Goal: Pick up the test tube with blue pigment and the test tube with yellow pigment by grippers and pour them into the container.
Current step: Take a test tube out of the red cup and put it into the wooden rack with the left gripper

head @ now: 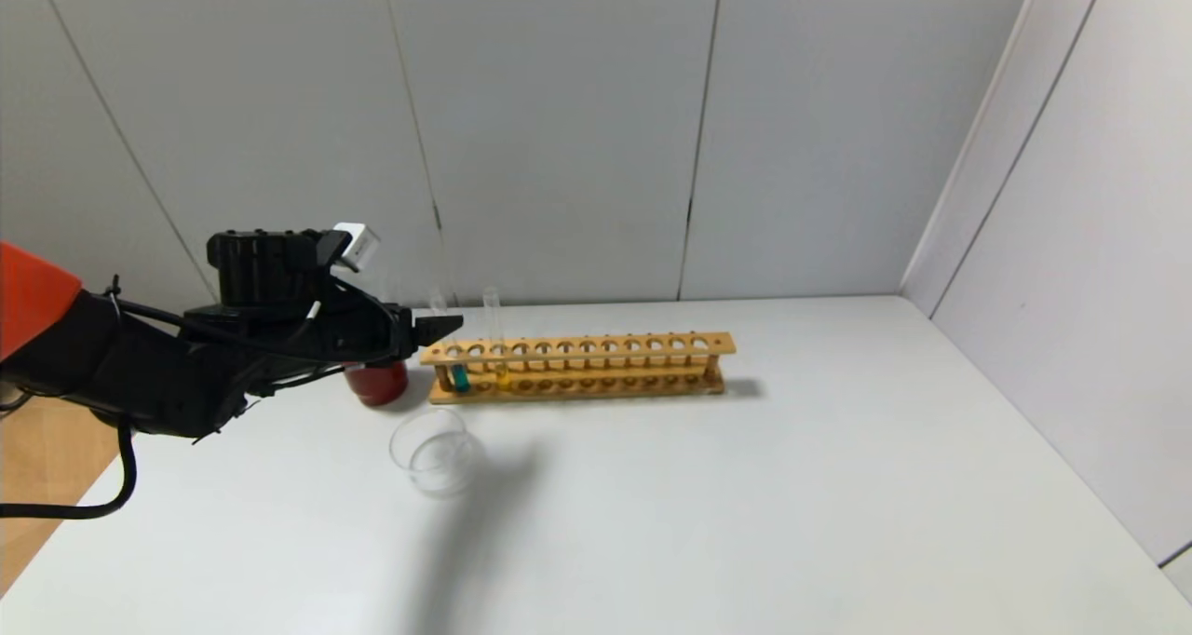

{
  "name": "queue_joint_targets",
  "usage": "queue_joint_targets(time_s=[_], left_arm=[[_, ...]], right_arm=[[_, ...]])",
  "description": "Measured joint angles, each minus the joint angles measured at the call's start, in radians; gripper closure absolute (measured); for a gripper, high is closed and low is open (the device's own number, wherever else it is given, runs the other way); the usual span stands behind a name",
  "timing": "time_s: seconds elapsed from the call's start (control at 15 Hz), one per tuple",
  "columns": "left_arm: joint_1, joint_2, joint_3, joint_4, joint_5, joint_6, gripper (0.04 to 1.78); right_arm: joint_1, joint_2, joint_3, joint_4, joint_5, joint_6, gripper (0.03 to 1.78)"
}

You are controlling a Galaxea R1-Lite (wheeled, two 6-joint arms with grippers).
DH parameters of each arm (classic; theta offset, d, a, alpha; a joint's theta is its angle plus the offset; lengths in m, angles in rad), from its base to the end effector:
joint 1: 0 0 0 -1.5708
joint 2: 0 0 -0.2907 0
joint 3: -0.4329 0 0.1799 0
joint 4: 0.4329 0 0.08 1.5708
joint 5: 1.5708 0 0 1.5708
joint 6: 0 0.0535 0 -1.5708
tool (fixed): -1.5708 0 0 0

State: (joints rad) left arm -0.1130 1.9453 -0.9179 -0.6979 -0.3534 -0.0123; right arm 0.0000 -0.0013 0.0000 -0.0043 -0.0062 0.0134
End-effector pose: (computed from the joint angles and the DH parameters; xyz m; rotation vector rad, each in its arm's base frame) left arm 0.3741 -0.0611 0.1277 -0.0518 0.3329 -0.4601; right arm 0.0060 -0.0003 0.0761 0.0134 -0.0056 -0.0062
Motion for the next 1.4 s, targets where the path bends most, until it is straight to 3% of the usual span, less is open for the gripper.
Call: queue_joint_targets(time_s=[1.0, 1.2, 1.4], left_arm=[[-0.003, 0.159, -0.131, -0.002, 0.001, 0.005, 0.13], [-0.004, 0.168, -0.133, -0.004, 0.001, 0.005, 0.41], [-0.011, 0.172, -0.134, -0.006, 0.001, 0.007, 0.92]], right_arm=[[0.0, 0.0, 0.0, 0.0, 0.0, 0.0, 0.06], [0.0, 0.0, 0.0, 0.0, 0.0, 0.0, 0.06], [0.0, 0.0, 0.0, 0.0, 0.0, 0.0, 0.06]])
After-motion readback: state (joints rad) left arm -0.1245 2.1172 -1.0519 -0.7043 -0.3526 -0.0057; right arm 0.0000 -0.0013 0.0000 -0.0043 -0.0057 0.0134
